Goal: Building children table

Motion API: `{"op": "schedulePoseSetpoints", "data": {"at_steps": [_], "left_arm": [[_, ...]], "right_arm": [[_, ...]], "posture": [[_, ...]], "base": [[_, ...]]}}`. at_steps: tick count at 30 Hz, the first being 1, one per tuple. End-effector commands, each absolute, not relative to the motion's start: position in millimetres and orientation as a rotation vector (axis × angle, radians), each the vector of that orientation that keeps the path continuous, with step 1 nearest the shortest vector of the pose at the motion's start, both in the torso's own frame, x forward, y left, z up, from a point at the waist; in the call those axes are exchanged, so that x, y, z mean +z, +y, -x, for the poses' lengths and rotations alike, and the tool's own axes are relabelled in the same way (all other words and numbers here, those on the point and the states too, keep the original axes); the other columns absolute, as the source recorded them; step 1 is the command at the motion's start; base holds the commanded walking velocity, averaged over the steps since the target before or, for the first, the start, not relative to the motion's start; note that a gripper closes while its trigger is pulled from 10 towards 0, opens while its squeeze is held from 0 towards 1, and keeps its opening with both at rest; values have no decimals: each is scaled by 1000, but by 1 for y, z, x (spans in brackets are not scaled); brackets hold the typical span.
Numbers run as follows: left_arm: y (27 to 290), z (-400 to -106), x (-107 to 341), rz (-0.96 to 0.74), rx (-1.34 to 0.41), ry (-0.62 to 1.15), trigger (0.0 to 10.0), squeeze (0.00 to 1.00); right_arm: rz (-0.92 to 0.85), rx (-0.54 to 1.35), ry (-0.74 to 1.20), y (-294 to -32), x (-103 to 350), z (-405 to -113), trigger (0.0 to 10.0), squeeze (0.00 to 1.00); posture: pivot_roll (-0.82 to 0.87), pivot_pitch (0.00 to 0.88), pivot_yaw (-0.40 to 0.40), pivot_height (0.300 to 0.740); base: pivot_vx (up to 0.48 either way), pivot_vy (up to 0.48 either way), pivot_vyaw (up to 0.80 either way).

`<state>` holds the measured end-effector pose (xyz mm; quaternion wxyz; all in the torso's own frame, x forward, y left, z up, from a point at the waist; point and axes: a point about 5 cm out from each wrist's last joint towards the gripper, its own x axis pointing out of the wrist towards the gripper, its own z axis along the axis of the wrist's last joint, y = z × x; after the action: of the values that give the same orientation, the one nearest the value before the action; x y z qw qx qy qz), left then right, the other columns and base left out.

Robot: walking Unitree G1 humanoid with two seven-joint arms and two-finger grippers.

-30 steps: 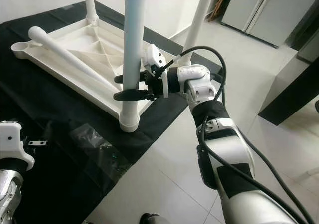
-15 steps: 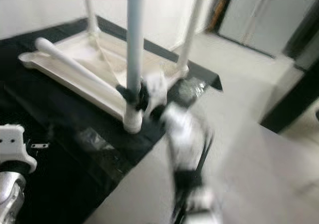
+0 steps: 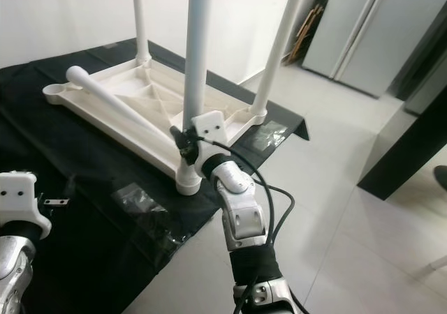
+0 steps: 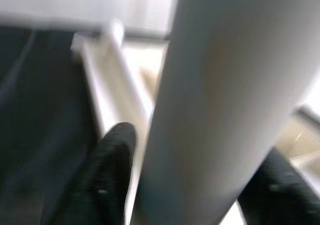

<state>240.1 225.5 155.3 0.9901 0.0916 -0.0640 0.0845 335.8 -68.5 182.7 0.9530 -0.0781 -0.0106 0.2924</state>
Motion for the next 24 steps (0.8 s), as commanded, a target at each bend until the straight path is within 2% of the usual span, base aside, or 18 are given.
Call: {"op": "schedulePoseSetpoints", "data": {"at_steps": [1,5,6,8,9,10,11,13,15,20,21,22,24], "left_arm": [[220,-243,151,-178,157,-126,10000,0],[219,-243,151,-173,160,-130,10000,0],[219,-243,151,-173,160,-130,10000,0],[219,-243,150,-172,159,-129,10000,0],[219,-243,150,-172,159,-129,10000,0],[219,-242,150,-173,157,-127,10000,0],[219,-242,149,-174,157,-125,10000,0],[219,-242,149,-174,157,-125,10000,0],[219,-241,149,-178,157,-123,10000,0],[219,-240,148,-181,157,-121,10000,0],[219,-239,148,-183,157,-120,10000,0],[219,-238,148,-185,157,-118,10000,0],[219,-238,147,-185,156,-117,10000,0]], "right_arm": [[119,801,-86,-56,198,-340,10000,1000],[128,1052,-139,-55,217,-345,10000,1000],[128,1052,-139,-55,217,-345,10000,1000],[235,1211,-165,-56,223,-346,10000,988],[235,1211,-165,-56,223,-346,10000,988],[262,1277,-156,-57,226,-349,10000,0],[276,1349,-140,-58,230,-351,10000,0],[276,1349,-140,-58,230,-351,10000,0],[287,1445,-112,-58,234,-354,10000,0],[284,1489,-96,-58,235,-355,10000,0],[286,1512,-84,-59,235,-356,1961,0],[288,1538,-70,-61,235,-358,0,0],[285,1551,-62,-63,235,-359,0,0]], "posture": [[-63,78,-163,740],[-66,80,-159,740],[-66,80,-159,740],[-65,82,-149,740],[-65,82,-149,740],[-60,81,-149,740],[-52,82,-145,740],[-52,82,-145,740],[-34,83,-141,740],[-26,87,-137,740],[-16,86,-132,740],[-11,87,-131,740],[-8,86,-130,740]], "base": [[0,0,0],[0,0,0],[0,0,0],[0,0,0],[0,0,0],[0,0,0],[0,0,0],[0,0,0],[0,0,0],[0,0,0],[0,0,0],[0,0,0],[0,0,0]]}}
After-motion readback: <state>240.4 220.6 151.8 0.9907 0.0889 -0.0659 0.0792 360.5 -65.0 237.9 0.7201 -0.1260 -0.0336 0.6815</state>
